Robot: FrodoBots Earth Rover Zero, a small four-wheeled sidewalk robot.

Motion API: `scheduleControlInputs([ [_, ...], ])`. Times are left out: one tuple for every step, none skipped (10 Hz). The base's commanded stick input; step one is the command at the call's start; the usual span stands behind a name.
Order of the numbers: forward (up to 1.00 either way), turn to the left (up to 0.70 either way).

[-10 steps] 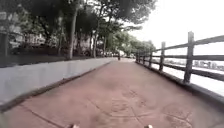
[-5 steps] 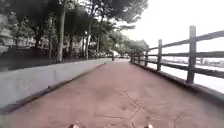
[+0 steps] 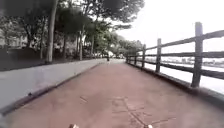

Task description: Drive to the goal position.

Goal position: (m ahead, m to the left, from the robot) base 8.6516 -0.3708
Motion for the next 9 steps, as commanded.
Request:
scheduleControlInputs([
  [0.85,0.0],
  [0.85,0.0],
  [0.85,0.0],
  [0.85,0.0],
  [0.85,-0.23],
  [0.85,-0.34],
  [0.85,-0.34],
  [0.85,-0.34],
  [0.85,-0.26],
])
